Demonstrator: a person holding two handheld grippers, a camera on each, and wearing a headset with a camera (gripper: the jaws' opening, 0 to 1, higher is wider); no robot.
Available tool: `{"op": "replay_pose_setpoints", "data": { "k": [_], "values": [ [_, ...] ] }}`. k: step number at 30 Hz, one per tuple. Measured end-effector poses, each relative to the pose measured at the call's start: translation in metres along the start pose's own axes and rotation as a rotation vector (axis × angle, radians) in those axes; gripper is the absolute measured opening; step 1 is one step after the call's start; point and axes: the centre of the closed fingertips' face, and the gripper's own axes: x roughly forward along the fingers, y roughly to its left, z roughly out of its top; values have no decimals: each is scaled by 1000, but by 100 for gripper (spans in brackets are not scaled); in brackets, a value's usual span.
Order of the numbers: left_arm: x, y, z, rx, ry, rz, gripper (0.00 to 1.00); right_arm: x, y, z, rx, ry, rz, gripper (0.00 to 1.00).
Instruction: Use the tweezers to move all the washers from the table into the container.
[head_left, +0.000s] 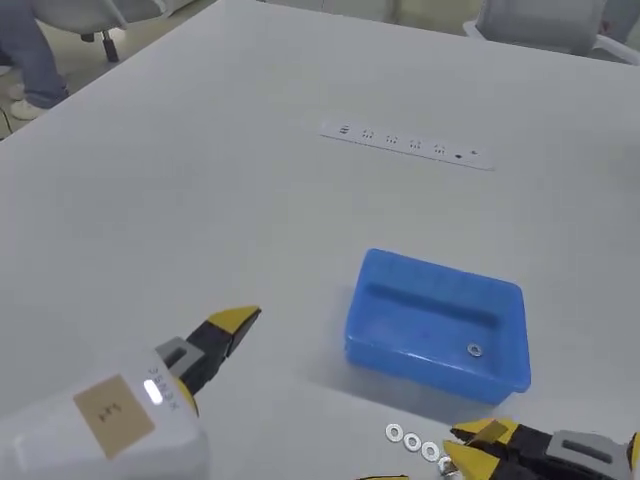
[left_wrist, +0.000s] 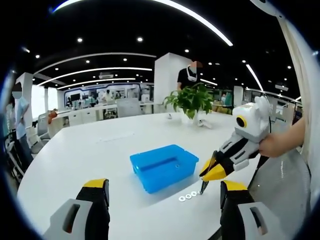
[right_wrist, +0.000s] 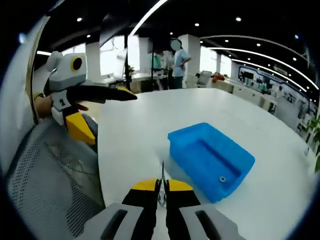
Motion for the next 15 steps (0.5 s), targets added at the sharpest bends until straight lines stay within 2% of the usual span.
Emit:
{"op": "replay_pose_setpoints", "data": {
  "k": [1, 6, 15],
  "values": [
    [0, 0, 0, 0, 0, 2, 94, -3, -4, 4, 21, -16, -7, 1],
    [0, 1, 0, -3, -4, 6, 94, -9, -12, 10, 12, -11, -28, 1],
    [-1, 2, 0, -3, -3, 9, 94, -17, -21, 34, 63, -69, -44, 1]
  ]
}}
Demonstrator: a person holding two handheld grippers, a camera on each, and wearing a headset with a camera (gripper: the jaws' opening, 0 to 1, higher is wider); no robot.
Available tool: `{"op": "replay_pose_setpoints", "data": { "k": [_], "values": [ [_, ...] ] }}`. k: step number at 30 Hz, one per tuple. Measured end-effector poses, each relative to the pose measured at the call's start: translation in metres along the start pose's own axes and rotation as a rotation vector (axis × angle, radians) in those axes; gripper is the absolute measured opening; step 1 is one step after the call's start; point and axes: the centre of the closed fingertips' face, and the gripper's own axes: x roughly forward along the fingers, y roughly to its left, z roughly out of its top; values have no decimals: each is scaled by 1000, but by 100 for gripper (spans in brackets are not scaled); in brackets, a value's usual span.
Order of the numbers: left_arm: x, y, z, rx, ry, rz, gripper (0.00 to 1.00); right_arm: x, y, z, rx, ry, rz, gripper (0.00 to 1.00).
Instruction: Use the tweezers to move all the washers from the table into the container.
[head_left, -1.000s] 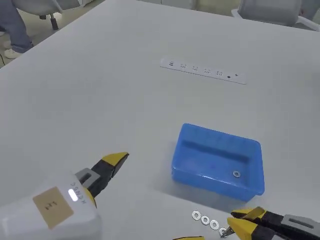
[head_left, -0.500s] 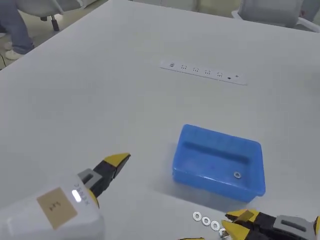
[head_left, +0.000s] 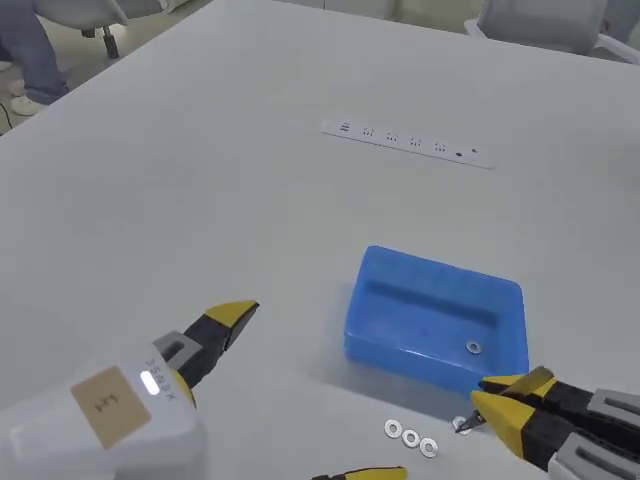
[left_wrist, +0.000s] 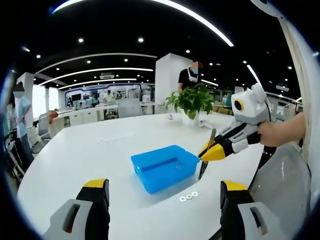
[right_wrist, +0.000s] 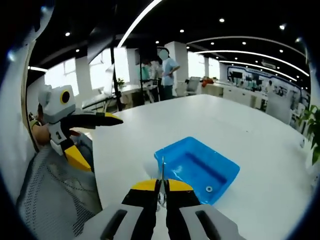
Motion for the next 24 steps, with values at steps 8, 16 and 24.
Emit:
{"op": "replay_pose_setpoints", "data": {
  "k": [8, 16, 24],
  "values": [
    [0, 0, 0, 1, 0, -1, 94, -2, -21, 22, 215, -100, -16, 2],
    [0, 1, 0, -5, -2, 6, 93, 6, -40, 36, 262, -135, -34, 2],
    [0, 0, 0, -9, -3, 3, 93, 18, -57, 38, 278, -125, -47, 2]
  ]
}}
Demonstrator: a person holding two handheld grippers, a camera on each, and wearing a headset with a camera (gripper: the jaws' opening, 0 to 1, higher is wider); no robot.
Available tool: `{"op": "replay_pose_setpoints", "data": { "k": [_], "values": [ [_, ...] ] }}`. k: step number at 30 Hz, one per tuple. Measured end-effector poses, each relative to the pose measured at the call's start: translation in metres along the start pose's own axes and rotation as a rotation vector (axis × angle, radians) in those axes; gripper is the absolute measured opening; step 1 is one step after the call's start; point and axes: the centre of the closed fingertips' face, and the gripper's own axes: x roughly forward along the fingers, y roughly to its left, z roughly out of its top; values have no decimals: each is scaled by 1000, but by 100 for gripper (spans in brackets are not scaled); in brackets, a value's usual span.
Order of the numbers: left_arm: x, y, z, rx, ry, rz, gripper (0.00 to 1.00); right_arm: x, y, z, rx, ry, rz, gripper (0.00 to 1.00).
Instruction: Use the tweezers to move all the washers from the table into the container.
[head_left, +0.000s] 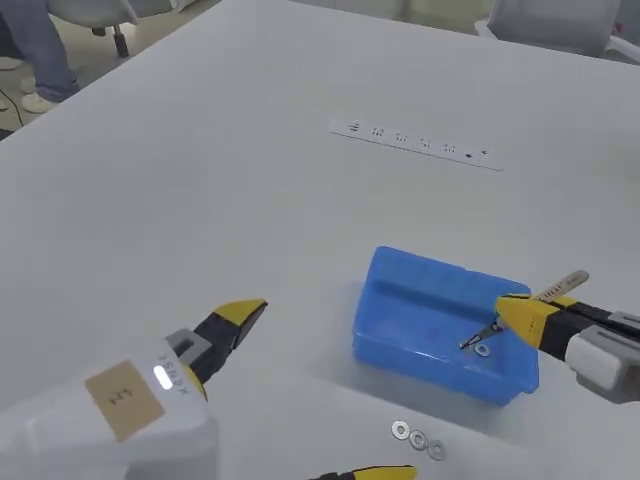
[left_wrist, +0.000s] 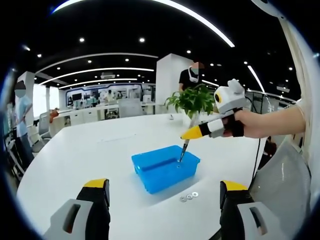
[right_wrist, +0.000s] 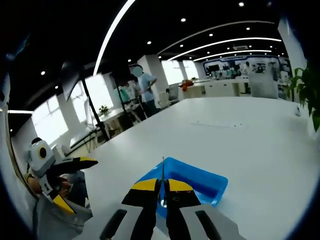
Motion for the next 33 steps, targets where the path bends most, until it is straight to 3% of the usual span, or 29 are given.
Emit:
{"op": "replay_pose_setpoints", "data": {
  "k": [4, 7, 16, 20, 24, 29, 33],
  "values": [
    [0, 0, 0, -1, -1, -1, 93, 3, -14, 4, 47, -15, -43, 2],
    [0, 0, 0, -2, 1, -3, 92, 5, -21, 5, 78, -25, -47, 2],
    [0, 1, 0, -1, -4, 0, 92, 19, -38, -10, 130, 22, -66, 2],
    [1, 1, 0, -3, -5, -1, 91, 27, -45, -19, 95, 61, -77, 2],
    [1, 1, 0, 1, -4, -3, 91, 31, -50, -23, 112, 68, -77, 2],
    [0, 2, 1, 2, -9, 2, 90, 35, -50, -29, 112, 88, -80, 2],
    [0, 2, 1, 5, -7, 1, 90, 37, -50, -34, 70, 114, -89, 2]
  ]
}}
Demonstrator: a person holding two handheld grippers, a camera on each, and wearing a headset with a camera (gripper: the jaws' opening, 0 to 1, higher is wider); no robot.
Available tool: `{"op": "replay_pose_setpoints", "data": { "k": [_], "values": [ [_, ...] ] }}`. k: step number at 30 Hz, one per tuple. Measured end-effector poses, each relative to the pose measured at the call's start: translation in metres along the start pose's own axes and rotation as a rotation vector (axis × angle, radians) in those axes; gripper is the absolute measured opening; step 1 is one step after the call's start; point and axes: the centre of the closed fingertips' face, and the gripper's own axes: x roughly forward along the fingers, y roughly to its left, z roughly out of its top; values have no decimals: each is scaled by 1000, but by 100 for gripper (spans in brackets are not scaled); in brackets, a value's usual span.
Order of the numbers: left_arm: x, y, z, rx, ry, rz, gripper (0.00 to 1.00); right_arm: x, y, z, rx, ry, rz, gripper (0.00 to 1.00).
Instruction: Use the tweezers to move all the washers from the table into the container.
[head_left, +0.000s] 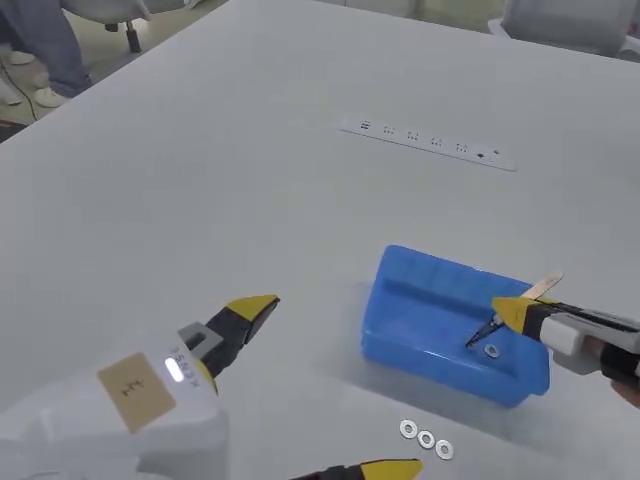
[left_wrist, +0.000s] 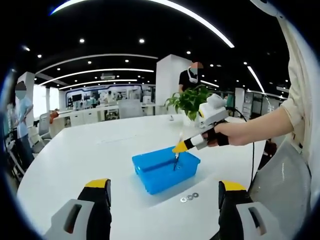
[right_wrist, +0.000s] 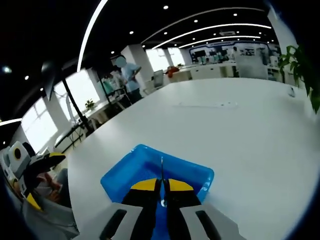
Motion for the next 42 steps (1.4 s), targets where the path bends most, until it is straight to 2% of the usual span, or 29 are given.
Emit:
{"op": "replay_pose_setpoints", "data": {
  "k": [9, 24, 42],
  "values": [
    [0, -1, 0, 1, 2, -2, 90, 1, -2, -1, -38, 2, -10, 2],
    [0, -2, -1, 0, 6, -9, 90, -5, 2, 3, -37, -29, -1, 3],
    [0, -3, 0, -1, 6, -11, 90, -40, 30, 20, -51, -100, 57, 3]
  ]
}}
